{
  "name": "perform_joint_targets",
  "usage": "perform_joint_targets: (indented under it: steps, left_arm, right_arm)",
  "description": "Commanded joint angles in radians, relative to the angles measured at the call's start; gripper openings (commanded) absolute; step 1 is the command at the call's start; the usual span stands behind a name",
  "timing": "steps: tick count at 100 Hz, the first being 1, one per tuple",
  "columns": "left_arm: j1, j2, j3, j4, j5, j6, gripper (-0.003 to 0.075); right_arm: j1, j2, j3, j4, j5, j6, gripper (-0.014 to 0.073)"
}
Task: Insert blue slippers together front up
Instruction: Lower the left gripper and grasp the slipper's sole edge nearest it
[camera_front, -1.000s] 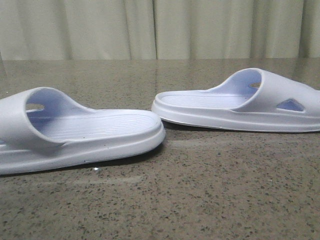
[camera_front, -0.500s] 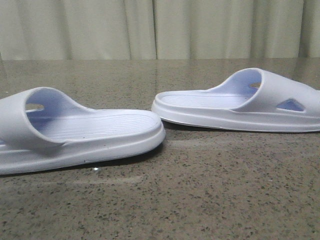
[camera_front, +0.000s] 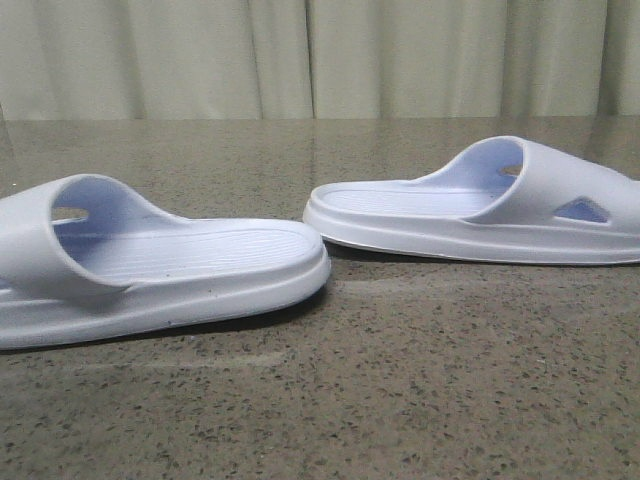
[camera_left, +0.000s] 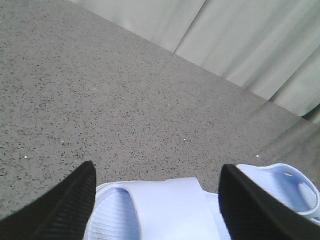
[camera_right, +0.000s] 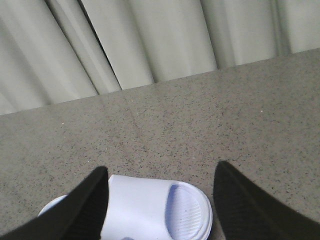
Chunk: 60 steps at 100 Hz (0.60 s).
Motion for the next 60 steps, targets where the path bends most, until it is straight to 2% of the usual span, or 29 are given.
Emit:
perform_joint_targets:
  steps: [1, 27, 60]
  left_arm:
    - [0.004, 0.021, -0.035, -0.01, -0.05, 0.005, 0.0477]
    - [0.004, 0.102, 0.018, -0.006, -0.063, -0.103, 0.0477]
    - [0.004, 0.238, 0.023, -0.012, -0.087, -0.155, 0.0475]
  right_arm:
    - [-0.004, 0.013, -0.027, 0.008, -0.099, -0.004, 0.0397]
    - [-0.004, 0.013, -0.027, 0.008, -0.101, -0.004, 0.0397]
    - [-0.004, 0.013, -0.027, 0.008, -0.092, -0.004, 0.0397]
